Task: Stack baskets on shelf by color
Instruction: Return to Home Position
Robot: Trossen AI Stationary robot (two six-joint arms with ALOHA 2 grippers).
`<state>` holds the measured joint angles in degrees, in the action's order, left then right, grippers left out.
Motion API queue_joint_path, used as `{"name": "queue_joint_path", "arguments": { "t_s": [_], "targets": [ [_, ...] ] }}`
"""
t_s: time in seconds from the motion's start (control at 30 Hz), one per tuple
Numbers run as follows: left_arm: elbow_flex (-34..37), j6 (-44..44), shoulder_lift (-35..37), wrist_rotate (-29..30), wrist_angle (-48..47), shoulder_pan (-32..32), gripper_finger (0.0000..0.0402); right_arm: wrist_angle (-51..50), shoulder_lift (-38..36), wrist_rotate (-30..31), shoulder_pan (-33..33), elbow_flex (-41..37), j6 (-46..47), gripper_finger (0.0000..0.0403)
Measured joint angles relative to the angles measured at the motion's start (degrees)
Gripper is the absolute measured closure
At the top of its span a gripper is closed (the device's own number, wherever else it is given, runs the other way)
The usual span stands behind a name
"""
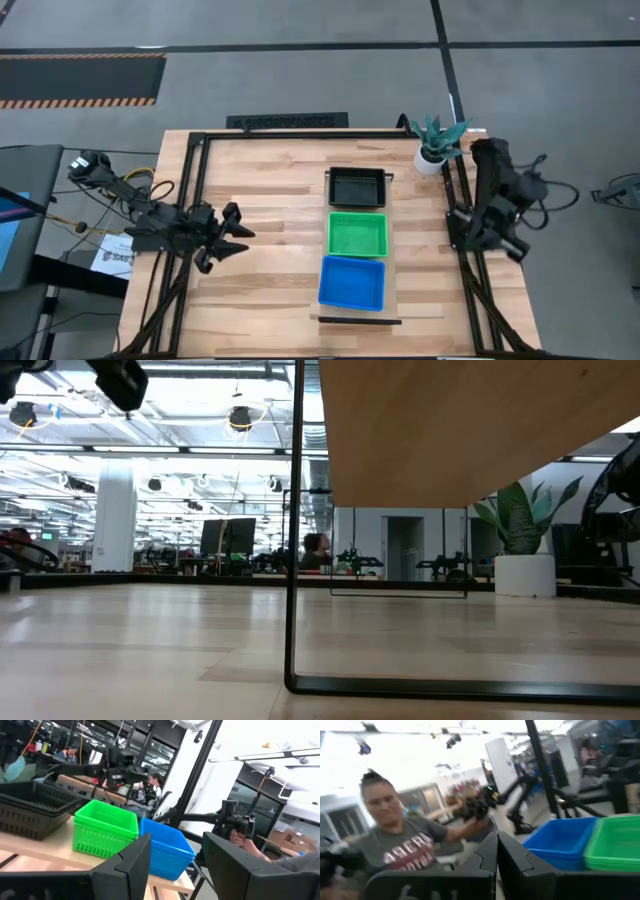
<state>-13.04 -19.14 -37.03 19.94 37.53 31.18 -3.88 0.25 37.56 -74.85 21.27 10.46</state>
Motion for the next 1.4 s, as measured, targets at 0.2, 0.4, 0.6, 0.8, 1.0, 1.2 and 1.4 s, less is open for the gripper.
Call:
{"name": "queue_joint_path", "arguments": {
  "t_s": [0.2, 0.4, 0.6, 0.8, 1.0, 1.2, 1.4],
  "targets": [
    [1.27, 0.56, 1.17, -0.17, -0.46, 0.0, 0.0235, 23.61, -0.03, -6.85, 0.0, -13.9, -5.47, 0.0369],
    [1.28, 5.01, 1.37, -6.18, -1.04, 0.0, 0.0235, 33.35, 0.06, -12.24, 0.07, -20.72, -7.11, 0.0369],
    [7.8, 6.57, 7.17, -18.64, 1.27, -0.7, 0.0235, 31.26, -0.07, -22.83, 0.24, -20.72, -11.12, 0.0369],
    [12.36, 2.93, 17.81, -19.28, -6.67, -1.26, 0.0235, 23.17, -0.06, -25.5, 1.05, -20.75, -14.65, 0.0369],
    [12.42, 3.4, 26.93, -23.98, -13.73, -1.25, 0.0235, 14.49, -0.07, -19.57, 4.38, -20.83, -12.79, 0.0369],
    [12.46, 3.61, 35.85, -23.2, -27.14, -1.25, 0.0235, 9.0, 0.35, -6.59, 11.14, -20.85, -9.46, 0.0367],
    [12.4, 8.65, 37.03, -27.0, -33.15, -1.27, 0.0235, 9.55, 0.44, -7.49, 19.94, -20.87, -10.39, 0.0356]
  ]
}}
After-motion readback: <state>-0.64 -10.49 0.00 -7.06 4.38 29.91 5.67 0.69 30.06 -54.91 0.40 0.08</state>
